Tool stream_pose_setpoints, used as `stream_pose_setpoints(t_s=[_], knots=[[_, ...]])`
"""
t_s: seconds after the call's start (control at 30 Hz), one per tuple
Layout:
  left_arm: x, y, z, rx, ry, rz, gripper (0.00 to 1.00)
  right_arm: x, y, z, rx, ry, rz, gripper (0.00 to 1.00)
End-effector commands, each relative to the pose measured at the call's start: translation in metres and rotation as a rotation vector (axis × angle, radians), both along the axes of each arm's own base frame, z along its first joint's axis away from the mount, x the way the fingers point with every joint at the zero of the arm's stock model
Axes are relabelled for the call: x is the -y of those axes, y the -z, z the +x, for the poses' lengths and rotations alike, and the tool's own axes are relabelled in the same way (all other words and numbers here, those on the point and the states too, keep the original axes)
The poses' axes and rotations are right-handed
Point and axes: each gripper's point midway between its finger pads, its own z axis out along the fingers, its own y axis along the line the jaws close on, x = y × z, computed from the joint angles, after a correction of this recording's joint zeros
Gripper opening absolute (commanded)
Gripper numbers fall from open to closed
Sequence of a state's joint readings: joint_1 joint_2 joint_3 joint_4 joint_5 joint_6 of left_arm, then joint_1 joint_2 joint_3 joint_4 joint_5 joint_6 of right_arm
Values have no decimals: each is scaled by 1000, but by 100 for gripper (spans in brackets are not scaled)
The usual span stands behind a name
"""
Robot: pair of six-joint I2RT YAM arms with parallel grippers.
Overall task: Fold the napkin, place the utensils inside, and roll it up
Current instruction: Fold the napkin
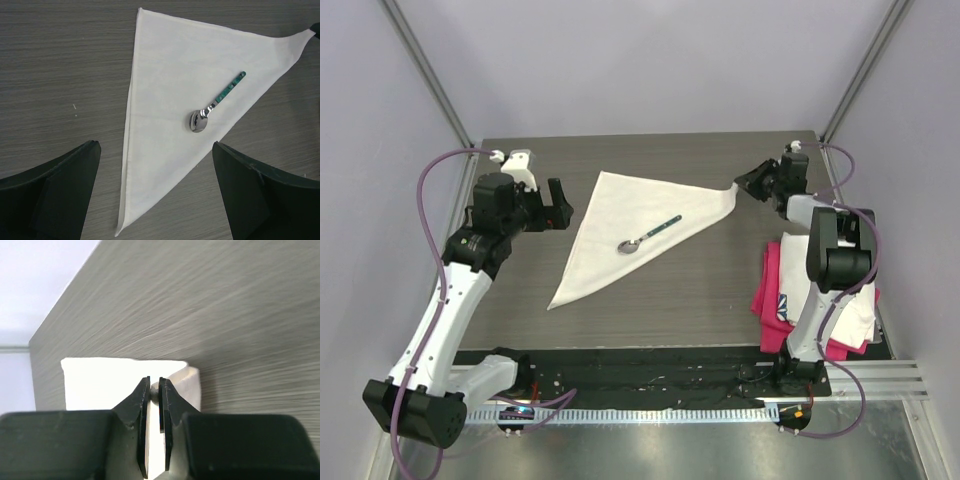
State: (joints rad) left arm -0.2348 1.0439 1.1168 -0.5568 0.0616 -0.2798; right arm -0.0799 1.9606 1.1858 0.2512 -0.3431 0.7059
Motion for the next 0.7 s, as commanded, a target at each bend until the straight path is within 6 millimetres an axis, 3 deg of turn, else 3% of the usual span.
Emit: stream_pose_setpoints(t_s=[0.0, 0.03, 0.1, 0.23, 0.37, 0.47, 0.67], knots=[[3, -19, 2, 73, 12, -16, 100, -38, -47, -6, 132, -109, -41, 1], [3, -19, 2, 76, 12, -17, 100, -60, -44, -13, 123, -154, -44, 1], [2, -20, 2, 79, 11, -17, 100, -79, -39, -21, 105, -193, -49, 1], [2, -21, 2, 80, 10, -18, 100, -136, -22, -47, 63, -303, -14, 1], [3, -23, 1, 85, 12, -22, 100, -184, -19, -65, 63, -400, 64, 1], [2, -23, 1, 86, 11, -21, 100, -214, -18, -80, 55, -458, 116, 1], [2, -23, 0, 87, 9, -22, 100, -252, -15, -107, 25, -551, 153, 1]])
